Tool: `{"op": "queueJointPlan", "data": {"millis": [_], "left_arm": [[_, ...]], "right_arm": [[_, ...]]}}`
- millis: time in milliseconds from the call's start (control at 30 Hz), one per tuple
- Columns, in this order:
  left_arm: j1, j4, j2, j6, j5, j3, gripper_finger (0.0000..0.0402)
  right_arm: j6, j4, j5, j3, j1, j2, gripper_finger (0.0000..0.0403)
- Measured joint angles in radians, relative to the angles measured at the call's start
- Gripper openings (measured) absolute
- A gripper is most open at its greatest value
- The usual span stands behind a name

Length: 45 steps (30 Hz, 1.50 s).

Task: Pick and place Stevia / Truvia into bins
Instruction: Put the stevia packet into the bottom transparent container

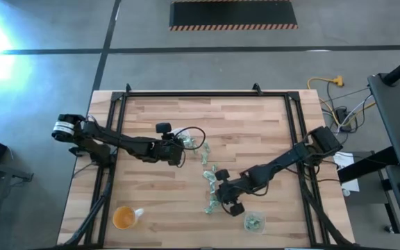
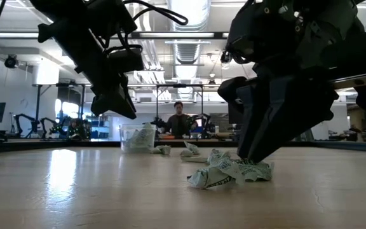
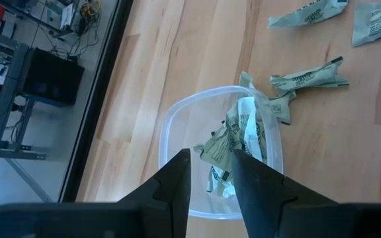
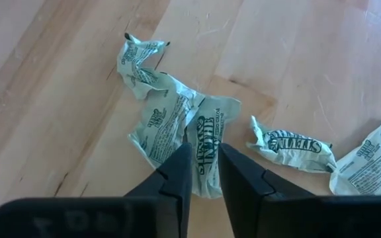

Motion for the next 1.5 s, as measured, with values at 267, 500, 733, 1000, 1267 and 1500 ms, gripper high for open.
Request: {"op": "queueJointPlan", "data": {"millis": [267,500,733,1000,1267,1500], "left_arm": [[0.0,0.0,0.0,0.0,0.0,0.0,0.0094],[0.0,0.001,0.0,0.0,0.0,0.0,0.0094],[0.0,0.002,0.0,0.0,0.0,0.001,0.0094],[0.0,0.002,0.0,0.001,0.0,0.001,0.0094],[0.0,0.002,0.0,0.0,0.0,0.001,0.0094],[0.0,0.002,0.0,0.001,0.0,0.001,0.0094]], "right_arm": [[0.0,-0.003,0.0,0.0,0.0,0.0,0.0059],[0.016,-0.006,0.001,-0.001,-0.004,0.0,0.0059],[0.021,-0.014,0.003,-0.003,-0.009,0.0,0.0059],[0.001,-0.024,0.003,-0.003,-0.009,0.0,0.0054],[-0.026,-0.024,0.003,-0.002,-0.009,0.0,0.001],[-0.027,-0.023,0.004,0.004,-0.008,-0.001,0.0009]]}}
